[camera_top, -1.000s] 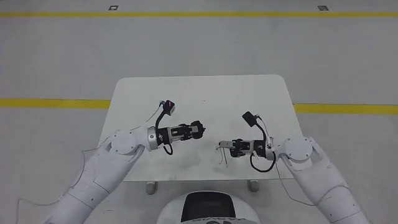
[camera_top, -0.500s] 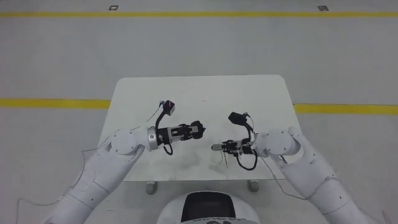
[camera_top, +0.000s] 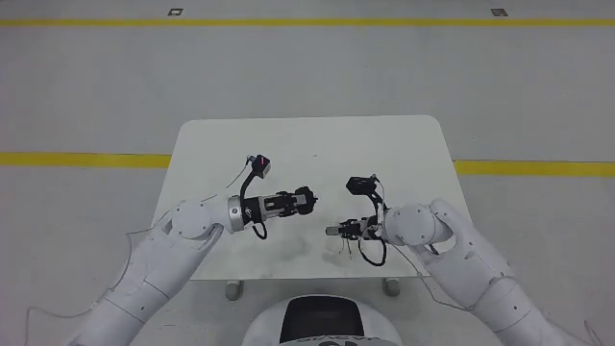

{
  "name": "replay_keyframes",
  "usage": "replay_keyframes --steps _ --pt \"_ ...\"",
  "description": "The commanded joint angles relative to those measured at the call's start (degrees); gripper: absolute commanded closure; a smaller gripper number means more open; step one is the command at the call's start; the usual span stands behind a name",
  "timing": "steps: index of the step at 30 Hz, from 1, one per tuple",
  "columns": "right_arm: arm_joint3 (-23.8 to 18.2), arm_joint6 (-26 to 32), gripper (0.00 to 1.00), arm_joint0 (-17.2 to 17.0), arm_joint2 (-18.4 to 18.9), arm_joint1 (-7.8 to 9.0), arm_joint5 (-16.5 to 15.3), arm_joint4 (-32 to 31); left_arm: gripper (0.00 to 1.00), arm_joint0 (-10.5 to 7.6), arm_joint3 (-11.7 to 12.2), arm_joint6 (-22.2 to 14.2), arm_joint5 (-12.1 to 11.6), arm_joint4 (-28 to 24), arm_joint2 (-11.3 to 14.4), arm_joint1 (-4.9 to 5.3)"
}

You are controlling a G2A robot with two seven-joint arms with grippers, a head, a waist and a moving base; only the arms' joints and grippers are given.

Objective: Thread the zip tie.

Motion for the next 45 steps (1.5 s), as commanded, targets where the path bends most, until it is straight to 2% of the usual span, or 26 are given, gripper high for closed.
replay_keyframes --steps 1,9,12,17,21,32,42,45 --pt "0.23 1.59 0.00 1.39 -1.98 -0.28 2.07 -2.44 1.00 0.00 0.00 0.00 0.00 0.00 0.00 0.00" --pt "0.80 1.45 0.00 1.95 -2.63 -0.42 2.12 -4.02 1.00 0.00 0.00 0.00 0.00 0.00 0.00 0.00" --pt "1.58 1.56 0.00 2.14 -4.66 -0.68 2.12 -8.25 1.00 0.00 0.00 0.00 0.00 0.00 0.00 0.00" --pt "5.43 3.84 0.00 3.77 -6.52 -2.69 2.12 -11.47 1.00 0.00 0.00 0.00 0.00 0.00 0.00 0.00" --pt "6.63 3.71 0.00 3.81 -5.79 -4.40 2.12 -14.24 1.00 0.00 0.00 0.00 0.00 0.00 0.00 0.00" --pt "6.26 1.59 0.00 3.26 -6.27 -4.55 1.25 -14.76 1.00 0.00 0.00 0.00 0.00 0.00 0.00 0.00" --pt "7.02 1.54 0.00 3.71 -8.22 -5.44 2.12 -15.30 1.00 0.00 0.00 0.00 0.00 0.00 0.00 0.00" --pt "7.66 1.40 0.09 3.71 -8.33 -5.72 2.12 -14.77 1.00 0.00 0.00 0.00 0.00 0.00 0.00 0.00"
